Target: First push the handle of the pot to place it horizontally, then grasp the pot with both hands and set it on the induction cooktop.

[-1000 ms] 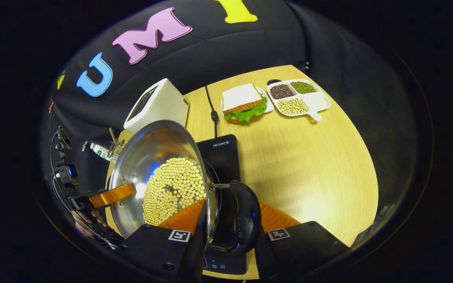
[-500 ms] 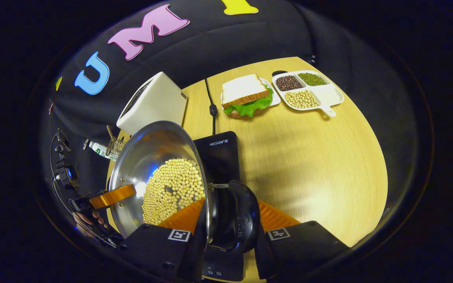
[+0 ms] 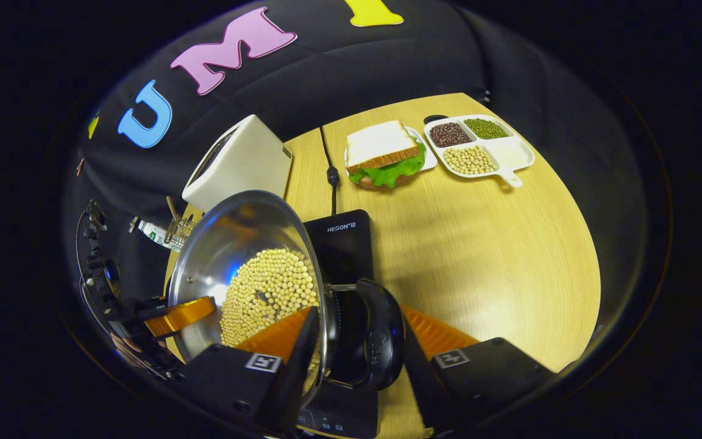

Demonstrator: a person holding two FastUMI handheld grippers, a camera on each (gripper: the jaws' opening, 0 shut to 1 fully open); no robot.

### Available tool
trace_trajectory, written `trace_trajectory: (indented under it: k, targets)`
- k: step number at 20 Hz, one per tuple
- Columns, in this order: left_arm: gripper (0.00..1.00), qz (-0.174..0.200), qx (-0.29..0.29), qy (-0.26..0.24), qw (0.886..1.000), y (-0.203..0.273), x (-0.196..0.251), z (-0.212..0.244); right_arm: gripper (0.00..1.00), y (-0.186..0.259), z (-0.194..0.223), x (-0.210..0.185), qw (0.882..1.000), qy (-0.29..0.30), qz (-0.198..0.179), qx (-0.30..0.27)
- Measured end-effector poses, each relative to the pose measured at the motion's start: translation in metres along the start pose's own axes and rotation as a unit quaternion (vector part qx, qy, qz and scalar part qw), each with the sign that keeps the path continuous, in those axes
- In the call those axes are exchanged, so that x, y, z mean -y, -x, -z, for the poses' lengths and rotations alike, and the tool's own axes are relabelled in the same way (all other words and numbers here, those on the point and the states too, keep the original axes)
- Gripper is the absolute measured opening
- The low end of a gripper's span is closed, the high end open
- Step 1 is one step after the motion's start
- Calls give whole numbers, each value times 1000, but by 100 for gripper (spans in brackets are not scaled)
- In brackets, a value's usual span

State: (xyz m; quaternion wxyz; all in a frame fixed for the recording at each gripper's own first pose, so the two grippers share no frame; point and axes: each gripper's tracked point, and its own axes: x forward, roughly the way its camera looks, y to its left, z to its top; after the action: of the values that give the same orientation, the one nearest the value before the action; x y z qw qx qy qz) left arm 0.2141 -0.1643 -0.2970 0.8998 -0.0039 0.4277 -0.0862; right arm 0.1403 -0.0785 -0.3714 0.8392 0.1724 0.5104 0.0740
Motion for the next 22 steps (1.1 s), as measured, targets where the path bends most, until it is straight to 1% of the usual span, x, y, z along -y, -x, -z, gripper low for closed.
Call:
trace_trajectory:
  k: [1,2,5,7,9,10,12,14,16,20,22]
  targets:
    - [97,4,6,8,1000,6,3,-2,99,5,-5,0,1000,-4,-2,11]
    - [98,5,14,19,1000,11,5,-5,100,10,-11,0,1000,-8,-4,23]
    - [96,0,40,43,998,34,2,-8,99,28,-25,0,999,-14,-10,51]
    - [96,-9,65,53,996,58,-4,-14,99,43,-33,6,997,11,0,78]
    - [96,-33,103,64,992,83,-16,-22,99,63,-42,7,991,59,11,120]
    - [96,-43,119,66,990,98,-20,-25,99,74,-46,8,986,89,19,139]
    - [96,-67,151,54,985,133,-28,-25,99,97,-58,11,971,134,45,192]
    - [96,-92,195,45,975,166,-34,-28,99,129,-72,-3,954,158,44,249]
    - [95,-102,237,45,965,202,-31,-29,99,161,-78,-17,940,166,39,296]
    - [95,-125,321,36,938,274,-34,-35,99,217,-80,-44,920,147,24,362]
    - [95,-143,351,23,925,307,-38,-36,98,254,-87,-49,900,147,37,408]
